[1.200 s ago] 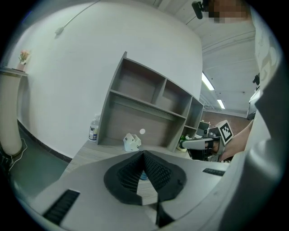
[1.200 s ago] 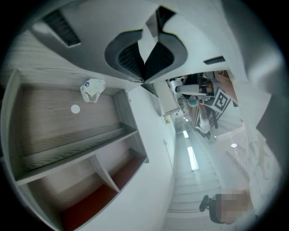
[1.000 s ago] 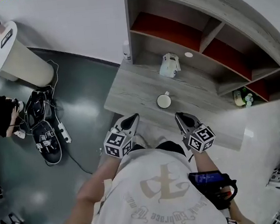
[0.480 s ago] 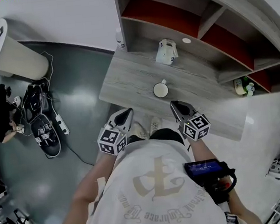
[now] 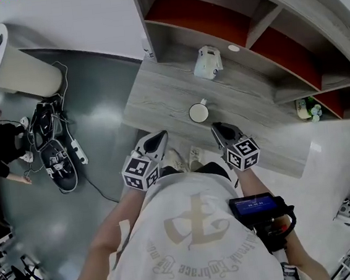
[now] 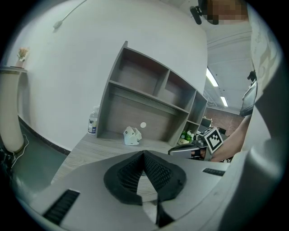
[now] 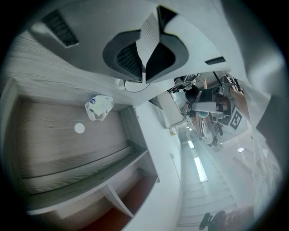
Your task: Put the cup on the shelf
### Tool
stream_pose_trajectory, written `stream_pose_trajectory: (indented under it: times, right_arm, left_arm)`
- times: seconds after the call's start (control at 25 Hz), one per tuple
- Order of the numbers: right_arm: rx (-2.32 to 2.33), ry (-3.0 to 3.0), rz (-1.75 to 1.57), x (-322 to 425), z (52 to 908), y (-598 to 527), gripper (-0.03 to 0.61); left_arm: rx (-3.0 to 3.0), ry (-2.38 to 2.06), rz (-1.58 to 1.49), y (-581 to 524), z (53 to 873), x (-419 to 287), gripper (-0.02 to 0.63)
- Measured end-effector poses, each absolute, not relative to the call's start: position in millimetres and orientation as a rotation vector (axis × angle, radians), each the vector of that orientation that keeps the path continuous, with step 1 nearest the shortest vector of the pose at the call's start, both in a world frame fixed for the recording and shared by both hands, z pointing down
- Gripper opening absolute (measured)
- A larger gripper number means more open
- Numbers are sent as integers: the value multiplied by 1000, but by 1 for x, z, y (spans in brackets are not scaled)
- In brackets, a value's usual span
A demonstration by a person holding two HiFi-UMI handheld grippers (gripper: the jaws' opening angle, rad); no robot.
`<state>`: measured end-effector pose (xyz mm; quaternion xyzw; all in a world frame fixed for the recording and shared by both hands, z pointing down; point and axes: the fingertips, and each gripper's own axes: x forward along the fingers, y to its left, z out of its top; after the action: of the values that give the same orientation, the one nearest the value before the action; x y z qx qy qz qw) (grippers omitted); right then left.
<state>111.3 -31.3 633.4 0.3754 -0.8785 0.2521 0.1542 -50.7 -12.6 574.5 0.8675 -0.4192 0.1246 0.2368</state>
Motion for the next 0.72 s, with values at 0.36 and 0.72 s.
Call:
stream_pose_trajectory:
  times: [0.36,0.72]
  right_arm:
    - [999,-2461,744,106,668,-38,175]
    - [984,-2420,704,96,689,-53,287]
  left_arm:
    - [2353,-1164,362,-18,579,-40,2]
    - [2299,-1220,394,-8,588,-49,2]
